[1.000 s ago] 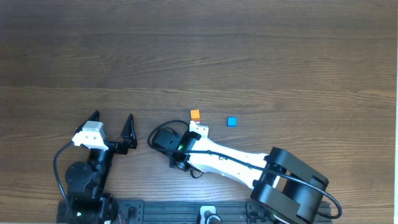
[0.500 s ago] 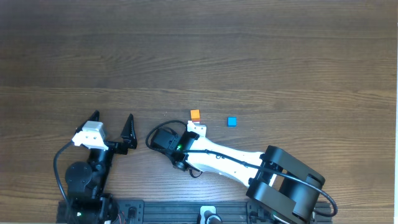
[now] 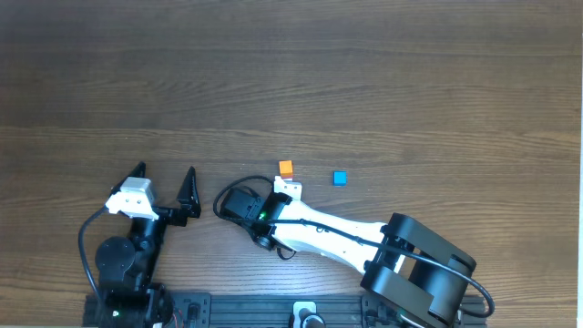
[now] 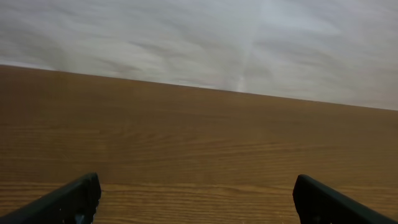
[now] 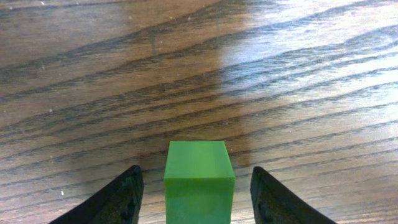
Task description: Stack Cubes
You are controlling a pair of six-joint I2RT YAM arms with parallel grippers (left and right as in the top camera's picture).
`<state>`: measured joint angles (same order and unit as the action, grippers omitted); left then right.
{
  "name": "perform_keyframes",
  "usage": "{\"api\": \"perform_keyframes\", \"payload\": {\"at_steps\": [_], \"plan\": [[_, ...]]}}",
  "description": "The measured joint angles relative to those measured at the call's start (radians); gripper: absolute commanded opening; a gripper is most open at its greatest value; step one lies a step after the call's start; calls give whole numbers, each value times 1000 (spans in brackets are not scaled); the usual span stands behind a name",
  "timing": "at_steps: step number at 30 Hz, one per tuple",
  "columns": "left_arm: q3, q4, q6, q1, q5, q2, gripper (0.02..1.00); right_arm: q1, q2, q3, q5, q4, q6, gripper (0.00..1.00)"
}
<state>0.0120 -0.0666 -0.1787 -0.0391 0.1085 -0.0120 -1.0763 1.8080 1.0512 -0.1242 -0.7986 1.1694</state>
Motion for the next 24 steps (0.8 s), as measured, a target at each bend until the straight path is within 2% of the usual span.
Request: {"api": "perform_keyframes", "payload": {"at_steps": [17, 22, 24], "plan": [[0, 0, 0, 0, 0, 0, 1000, 0, 0, 0, -4, 1, 0, 297], [0, 0, 0, 0, 0, 0, 998, 0, 0, 0, -4, 7, 2, 187], [0, 0, 0, 0, 0, 0, 998, 0, 0, 0, -5, 11, 2, 106]]}}
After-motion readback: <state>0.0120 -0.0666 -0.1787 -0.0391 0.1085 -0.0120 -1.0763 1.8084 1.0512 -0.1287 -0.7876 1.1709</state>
